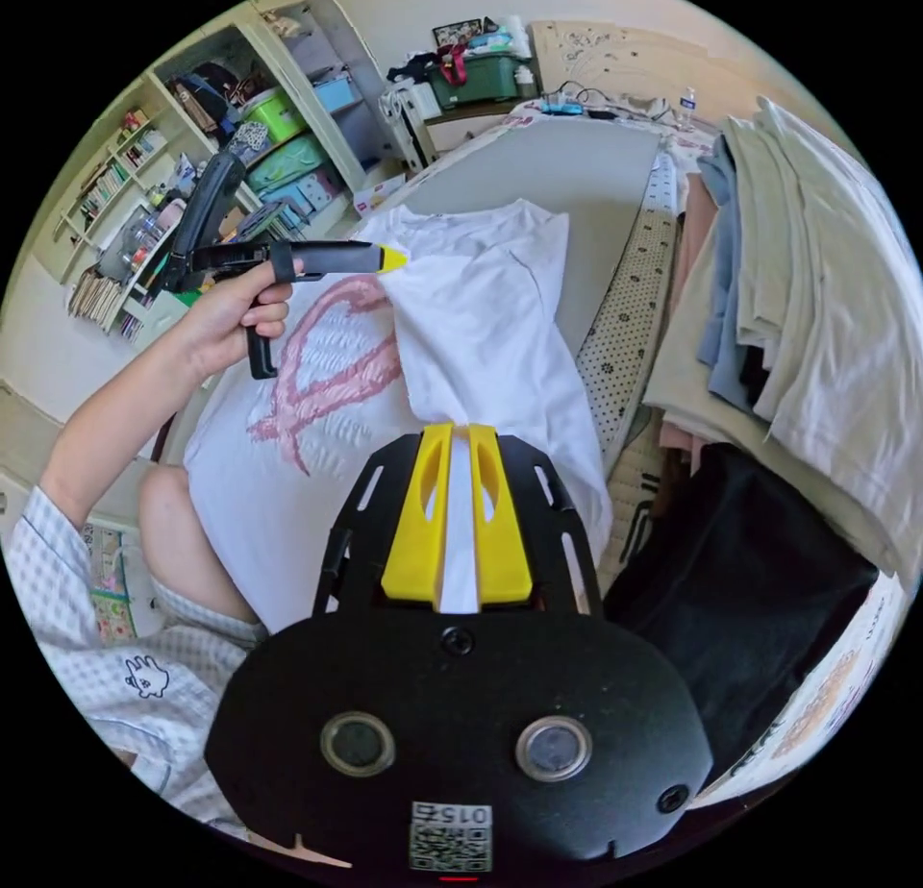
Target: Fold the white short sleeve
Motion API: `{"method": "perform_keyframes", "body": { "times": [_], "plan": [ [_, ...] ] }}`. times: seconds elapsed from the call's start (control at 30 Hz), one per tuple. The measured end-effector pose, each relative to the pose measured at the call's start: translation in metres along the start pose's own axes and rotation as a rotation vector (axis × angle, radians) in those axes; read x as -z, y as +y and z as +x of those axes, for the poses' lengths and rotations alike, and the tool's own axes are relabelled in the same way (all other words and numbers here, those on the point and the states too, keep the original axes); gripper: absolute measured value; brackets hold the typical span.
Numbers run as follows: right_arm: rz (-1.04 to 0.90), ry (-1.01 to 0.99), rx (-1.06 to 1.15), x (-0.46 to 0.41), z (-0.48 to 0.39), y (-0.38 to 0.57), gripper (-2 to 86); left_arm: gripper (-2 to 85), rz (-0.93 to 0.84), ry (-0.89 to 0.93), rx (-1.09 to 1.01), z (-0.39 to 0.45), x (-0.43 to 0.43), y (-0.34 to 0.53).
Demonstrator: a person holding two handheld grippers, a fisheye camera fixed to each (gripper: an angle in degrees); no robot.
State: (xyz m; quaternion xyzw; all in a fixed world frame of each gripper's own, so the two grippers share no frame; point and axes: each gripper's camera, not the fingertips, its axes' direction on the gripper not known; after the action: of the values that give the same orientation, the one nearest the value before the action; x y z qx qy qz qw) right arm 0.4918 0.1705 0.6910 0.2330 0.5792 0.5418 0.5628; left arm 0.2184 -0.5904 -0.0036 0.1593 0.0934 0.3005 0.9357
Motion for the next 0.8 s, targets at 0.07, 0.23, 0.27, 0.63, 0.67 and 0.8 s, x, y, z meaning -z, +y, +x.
{"method": "perform_keyframes", "body": {
  "times": [0.07, 0.23, 0.27, 0.63, 0.67, 0.8],
  "plan": [
    [0.033, 0.053, -0.019, -0.005, 0.011, 0.005, 4.8, 3.3, -0.033, -0.05, -0.009, -0.009, 0.003, 0.006],
    [0.071, 0.184, -0.044, -0.002, 0.047, -0.013, 5.8, 5.6, 0.036, -0.09, 0.006, -0.022, 0.032, -0.017],
    [0.084, 0.183, -0.053, -0.004, 0.051, -0.015, 5.9, 5.9, 0.044, -0.081, 0.005, -0.021, 0.032, -0.022],
    [0.055, 0.029, -0.068, -0.004, 0.078, -0.035, 6.6, 8.0, -0.019, 0.051, 0.04, -0.002, -0.067, -0.078],
    [0.061, 0.024, -0.06, -0.004, 0.079, -0.035, 6.4, 8.0, -0.025, 0.043, 0.021, 0.001, -0.071, -0.08],
    [-0.021, 0.016, -0.029, -0.021, 0.085, -0.046, 6.1, 6.9, -0.058, -0.051, -0.121, 0.018, -0.086, -0.086]
  ]
}}
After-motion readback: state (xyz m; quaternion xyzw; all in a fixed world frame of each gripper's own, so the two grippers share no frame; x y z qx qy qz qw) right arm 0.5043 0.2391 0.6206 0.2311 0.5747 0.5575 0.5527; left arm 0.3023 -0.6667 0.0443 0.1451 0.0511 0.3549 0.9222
